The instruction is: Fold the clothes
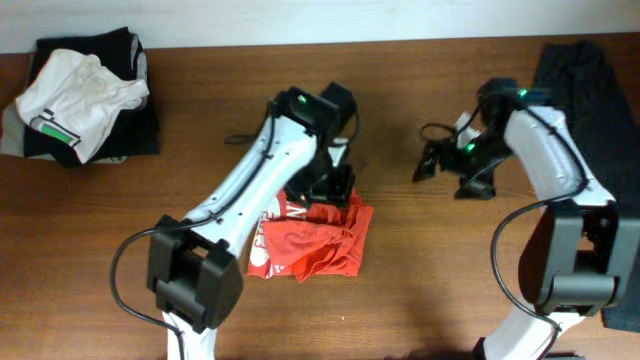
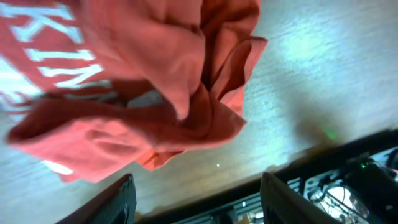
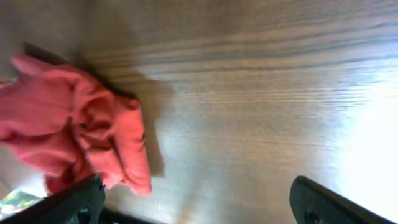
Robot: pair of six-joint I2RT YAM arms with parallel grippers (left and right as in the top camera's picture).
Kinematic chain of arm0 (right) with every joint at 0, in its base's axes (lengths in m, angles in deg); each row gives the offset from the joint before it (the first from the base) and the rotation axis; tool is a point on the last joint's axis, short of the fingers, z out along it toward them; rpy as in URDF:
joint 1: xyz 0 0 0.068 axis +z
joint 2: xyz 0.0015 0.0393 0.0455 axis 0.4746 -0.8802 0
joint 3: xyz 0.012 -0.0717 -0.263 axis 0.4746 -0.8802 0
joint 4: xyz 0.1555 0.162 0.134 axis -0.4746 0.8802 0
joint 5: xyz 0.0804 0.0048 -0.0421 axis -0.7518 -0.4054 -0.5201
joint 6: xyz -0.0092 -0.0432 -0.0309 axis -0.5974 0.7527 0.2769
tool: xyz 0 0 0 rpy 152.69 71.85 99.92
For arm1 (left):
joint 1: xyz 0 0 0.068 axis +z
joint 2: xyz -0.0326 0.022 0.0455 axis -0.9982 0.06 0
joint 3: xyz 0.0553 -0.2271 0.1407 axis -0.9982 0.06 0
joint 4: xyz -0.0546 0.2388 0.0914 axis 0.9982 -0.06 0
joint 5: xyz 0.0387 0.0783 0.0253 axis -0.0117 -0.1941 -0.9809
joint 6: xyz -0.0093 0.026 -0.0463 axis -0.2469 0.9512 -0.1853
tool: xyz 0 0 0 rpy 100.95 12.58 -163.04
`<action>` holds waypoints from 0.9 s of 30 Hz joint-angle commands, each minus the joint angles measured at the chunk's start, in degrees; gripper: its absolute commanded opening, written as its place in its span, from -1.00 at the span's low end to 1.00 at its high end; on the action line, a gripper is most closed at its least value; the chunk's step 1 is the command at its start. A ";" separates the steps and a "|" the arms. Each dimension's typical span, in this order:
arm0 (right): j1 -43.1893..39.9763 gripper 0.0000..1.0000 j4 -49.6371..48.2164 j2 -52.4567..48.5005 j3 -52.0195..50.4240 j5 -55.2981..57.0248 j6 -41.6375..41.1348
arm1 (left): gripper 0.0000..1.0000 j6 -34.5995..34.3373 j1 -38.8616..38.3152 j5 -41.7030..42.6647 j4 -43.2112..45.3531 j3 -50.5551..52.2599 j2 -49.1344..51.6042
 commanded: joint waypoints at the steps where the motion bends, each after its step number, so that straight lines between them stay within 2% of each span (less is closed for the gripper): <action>1: 0.28 0.97 2.91 0.24 3.43 0.04 2.73 | 0.39 1.33 8.35 -7.63 -4.22 -3.69 -2.14; 2: 0.76 0.97 2.95 0.22 3.41 0.07 2.73 | 0.54 2.08 11.47 -8.07 -4.70 -3.04 -2.08; 3: 1.51 0.97 2.58 0.22 3.41 0.04 2.69 | 0.60 4.31 14.43 -7.63 -4.13 -2.12 -2.03; 6: 2.89 0.97 1.03 0.22 3.41 0.04 2.58 | 0.62 12.94 17.68 1.55 3.45 2.49 -2.01; 11: 3.69 0.97 0.42 0.22 3.41 0.11 2.47 | 0.68 15.17 14.21 10.40 15.80 10.16 -1.16; 19: 3.69 0.98 0.31 0.22 3.41 0.33 2.47 | 0.66 16.74 8.11 11.98 18.95 10.67 4.09; 21: 3.69 0.97 0.28 0.22 3.41 0.33 2.47 | 0.49 16.76 8.13 11.98 19.06 10.67 5.44; 22: 3.69 0.97 0.28 0.22 3.41 0.52 2.49 | 0.26 16.76 8.13 11.96 19.23 10.67 5.92; 25: 3.69 0.97 0.20 0.22 3.41 0.55 2.49 | -0.24 16.76 8.02 11.96 19.28 10.54 5.90; 27: 3.69 0.97 0.04 0.22 3.41 1.14 2.47 | -0.99 16.74 8.00 12.20 18.53 10.54 5.79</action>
